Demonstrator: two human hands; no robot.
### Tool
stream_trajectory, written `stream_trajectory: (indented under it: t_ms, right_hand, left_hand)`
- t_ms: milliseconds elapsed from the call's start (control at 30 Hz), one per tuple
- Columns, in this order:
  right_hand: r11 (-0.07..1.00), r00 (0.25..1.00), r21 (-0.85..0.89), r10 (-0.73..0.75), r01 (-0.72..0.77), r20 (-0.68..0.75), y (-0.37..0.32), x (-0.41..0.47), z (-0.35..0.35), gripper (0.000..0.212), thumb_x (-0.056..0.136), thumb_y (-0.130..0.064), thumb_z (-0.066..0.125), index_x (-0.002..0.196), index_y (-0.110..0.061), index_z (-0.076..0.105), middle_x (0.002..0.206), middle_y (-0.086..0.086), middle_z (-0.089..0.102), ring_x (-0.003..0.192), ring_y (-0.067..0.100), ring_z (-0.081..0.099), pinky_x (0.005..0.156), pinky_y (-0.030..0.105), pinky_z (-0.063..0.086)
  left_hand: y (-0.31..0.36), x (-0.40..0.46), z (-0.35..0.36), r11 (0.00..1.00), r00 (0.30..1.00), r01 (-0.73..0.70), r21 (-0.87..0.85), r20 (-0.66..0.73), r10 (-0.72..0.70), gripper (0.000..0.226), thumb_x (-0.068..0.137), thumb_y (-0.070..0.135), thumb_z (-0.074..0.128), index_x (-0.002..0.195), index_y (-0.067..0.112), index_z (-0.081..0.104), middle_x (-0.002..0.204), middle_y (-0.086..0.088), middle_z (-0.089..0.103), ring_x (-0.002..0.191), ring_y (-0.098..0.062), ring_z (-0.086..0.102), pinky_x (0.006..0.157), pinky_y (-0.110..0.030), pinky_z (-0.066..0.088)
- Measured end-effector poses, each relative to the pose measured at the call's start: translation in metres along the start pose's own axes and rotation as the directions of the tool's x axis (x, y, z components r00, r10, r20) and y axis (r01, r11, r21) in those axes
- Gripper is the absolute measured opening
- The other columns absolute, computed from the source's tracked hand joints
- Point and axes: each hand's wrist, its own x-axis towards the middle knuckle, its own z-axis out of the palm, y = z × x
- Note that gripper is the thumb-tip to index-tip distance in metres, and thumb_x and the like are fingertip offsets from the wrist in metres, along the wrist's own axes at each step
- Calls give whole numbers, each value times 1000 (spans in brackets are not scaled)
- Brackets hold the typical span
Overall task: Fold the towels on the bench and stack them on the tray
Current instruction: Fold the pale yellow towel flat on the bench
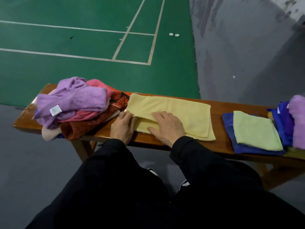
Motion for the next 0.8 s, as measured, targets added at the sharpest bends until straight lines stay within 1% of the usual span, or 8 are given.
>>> stream_trajectory:
  t_ms: [100, 233, 367, 467, 600, 667, 700, 800]
  right_hand:
    - [993, 995, -115, -33, 22, -97, -7, 15, 8, 38, 97, -45, 55, 128, -23, 55, 119, 2, 61, 101, 25, 59, 83, 38, 49]
    - [981, 994, -195, -12, -10, -112, 5, 19, 7, 24, 93, -30, 62, 115, -20, 60, 105, 2, 63, 85, 24, 57, 70, 37, 49]
    - [987, 982, -113, 94, -113, -162, 28, 14, -4, 23, 92, -30, 63, 113, -22, 68, 105, 1, 66, 86, 24, 61, 73, 39, 54]
    - [984, 978, -110, 118, -138, -175, 43, 7, -9, 26, 89, -15, 64, 114, -20, 68, 105, 2, 67, 86, 26, 61, 71, 39, 55]
    - [980, 975, -98, 155, -173, -161, 76, -13, -17, 40, 88, -3, 60, 125, -18, 64, 106, 6, 71, 89, 30, 65, 69, 38, 55]
    - [986, 980, -98, 119, -136, -162, 105, -31, -21, 42, 88, -1, 62, 126, -17, 65, 109, 9, 73, 93, 34, 68, 74, 40, 58]
    - [991, 982, -99, 72, -90, -174, 120, -40, -22, 44, 86, 1, 65, 126, -15, 68, 114, 11, 74, 99, 35, 70, 80, 42, 60]
    - [992, 980, -110, -75, 56, -185, 154, -63, -21, 53, 82, 6, 70, 131, -14, 69, 127, 11, 71, 114, 33, 69, 95, 45, 58]
  left_hand:
    - [-2, 1, 0, 999, 1000, -27, -31, -16, 27, 14, 101, 24, 60, 100, 11, 64, 114, -9, 64, 101, -31, 61, 80, -39, 50]
    - [-5, 1, -1, 996, 997, -72, -60, -34, 70, 11, 100, 20, 60, 97, 10, 62, 111, -8, 62, 97, -28, 60, 79, -39, 51]
    - [-7, -1, -1, 993, 994, -94, -72, -65, 89, 9, 100, 19, 60, 98, 10, 62, 111, -7, 62, 96, -26, 58, 79, -36, 50]
    - [-7, 0, 0, 992, 994, -79, -95, -79, 71, 10, 101, 19, 58, 100, 10, 62, 112, -7, 62, 99, -23, 55, 83, -37, 49]
    - [-10, 1, -1, 990, 997, -54, -132, -55, 47, 12, 100, 12, 55, 110, 10, 62, 121, -9, 62, 105, -28, 58, 88, -42, 51]
    - [-12, 2, -4, 992, 998, -43, -121, -55, 36, 17, 97, 5, 56, 112, 10, 64, 125, -11, 62, 113, -31, 58, 90, -42, 51]
    - [-13, 4, -6, 993, 997, -46, -107, -70, 38, 20, 96, 4, 57, 113, 10, 66, 127, -11, 63, 120, -31, 57, 94, -42, 50]
    - [-23, 10, -8, 983, 979, -185, -17, -92, 183, 22, 92, 3, 65, 112, 10, 71, 122, -11, 68, 128, -32, 56, 101, -42, 48]
